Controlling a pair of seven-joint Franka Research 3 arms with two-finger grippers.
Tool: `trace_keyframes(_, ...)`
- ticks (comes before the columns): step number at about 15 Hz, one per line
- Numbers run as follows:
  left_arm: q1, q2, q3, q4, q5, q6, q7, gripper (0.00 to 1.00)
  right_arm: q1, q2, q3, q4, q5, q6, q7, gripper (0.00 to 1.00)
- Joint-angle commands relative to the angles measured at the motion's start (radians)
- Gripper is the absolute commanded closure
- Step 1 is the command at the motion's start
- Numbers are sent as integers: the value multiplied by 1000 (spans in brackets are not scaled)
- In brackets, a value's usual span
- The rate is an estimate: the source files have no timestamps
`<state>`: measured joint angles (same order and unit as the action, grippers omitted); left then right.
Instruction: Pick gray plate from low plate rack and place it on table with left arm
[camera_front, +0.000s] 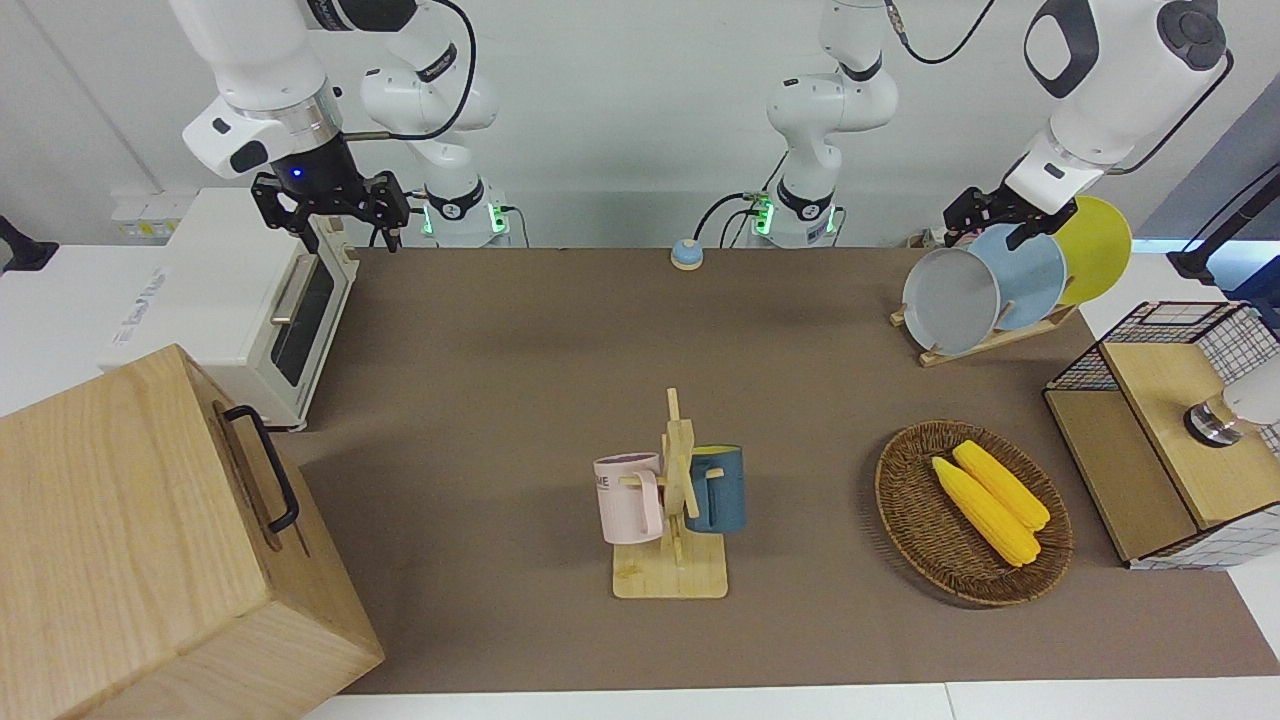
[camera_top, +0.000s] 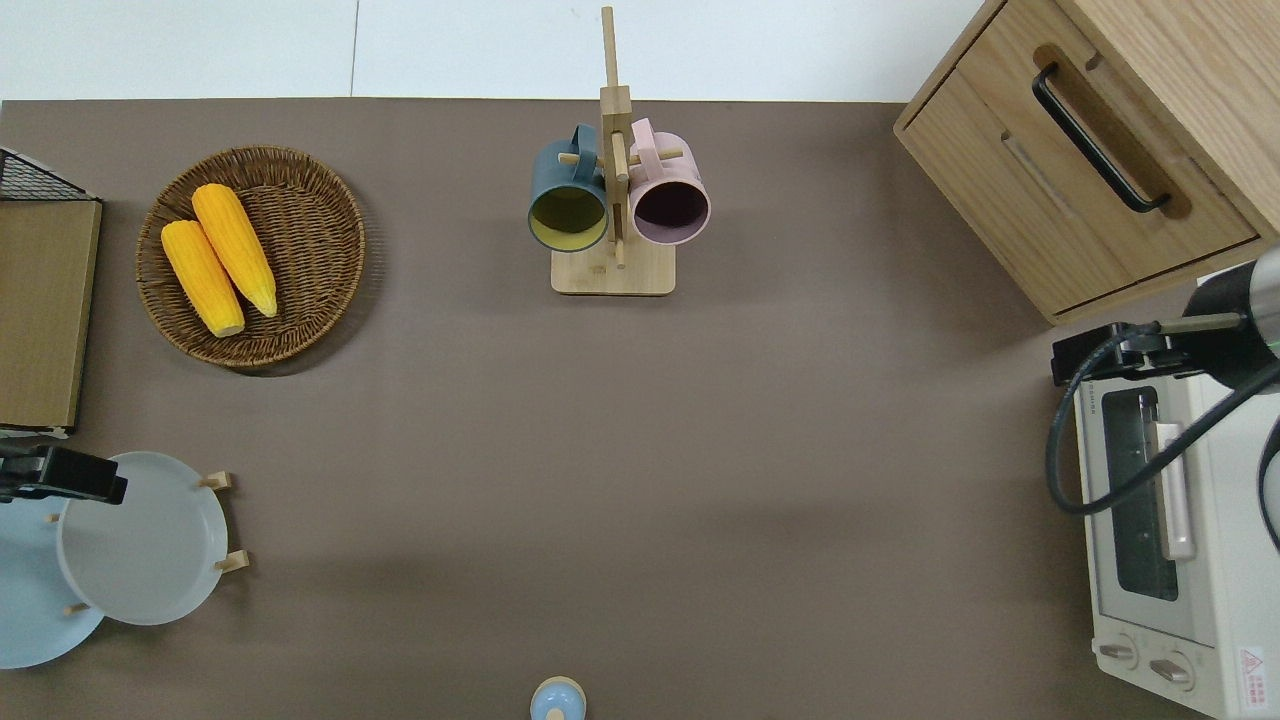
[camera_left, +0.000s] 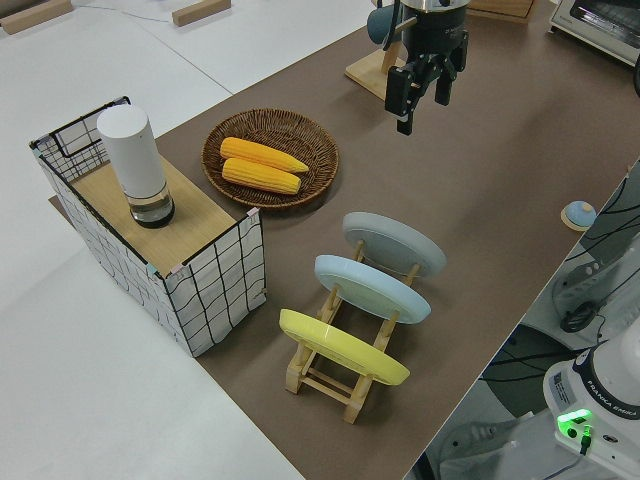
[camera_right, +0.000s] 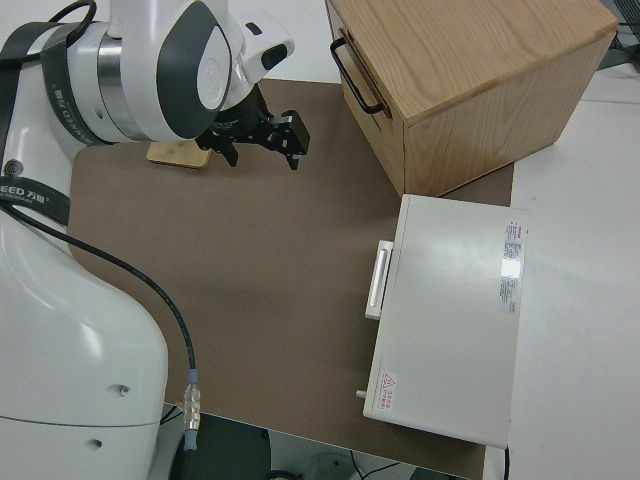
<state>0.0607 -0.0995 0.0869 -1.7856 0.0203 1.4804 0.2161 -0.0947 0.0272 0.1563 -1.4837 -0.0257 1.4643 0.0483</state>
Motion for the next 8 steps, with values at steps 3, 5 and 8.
trace_keyframes(3, 5, -29, 23, -87, 61, 64, 29, 5, 7, 0, -6, 6, 3, -1, 4, 17)
trace_keyframes(5, 14, -38, 31, -126, 61, 101, 31, 5, 7, 0, -6, 6, 3, -1, 4, 17)
trace_keyframes(8, 25, -74, 34, -224, 87, 193, 29, 5, 7, 2, -6, 6, 3, -1, 4, 17)
